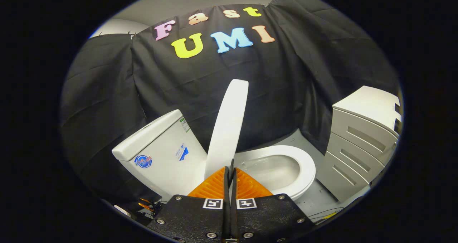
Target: Open the toilet lid.
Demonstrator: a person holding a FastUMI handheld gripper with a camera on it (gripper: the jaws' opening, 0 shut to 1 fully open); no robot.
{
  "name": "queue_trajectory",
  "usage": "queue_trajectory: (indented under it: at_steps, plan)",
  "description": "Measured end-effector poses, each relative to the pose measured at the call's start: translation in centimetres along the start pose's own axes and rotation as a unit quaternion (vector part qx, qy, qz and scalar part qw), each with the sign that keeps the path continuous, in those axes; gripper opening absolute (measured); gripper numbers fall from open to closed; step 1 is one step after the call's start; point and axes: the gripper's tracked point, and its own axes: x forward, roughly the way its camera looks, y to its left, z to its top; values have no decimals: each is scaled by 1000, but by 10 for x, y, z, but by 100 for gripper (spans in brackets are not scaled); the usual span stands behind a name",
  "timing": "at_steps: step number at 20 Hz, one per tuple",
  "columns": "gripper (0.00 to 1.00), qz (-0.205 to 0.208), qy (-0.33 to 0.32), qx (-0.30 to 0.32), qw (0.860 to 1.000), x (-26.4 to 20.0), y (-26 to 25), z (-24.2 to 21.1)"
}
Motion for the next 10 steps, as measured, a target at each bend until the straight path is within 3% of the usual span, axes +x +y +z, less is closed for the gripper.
queue_trajectory:
  at_steps: [10]
  plan:
    - [0, 27, -16, -63, 997, 1, 51, 10]
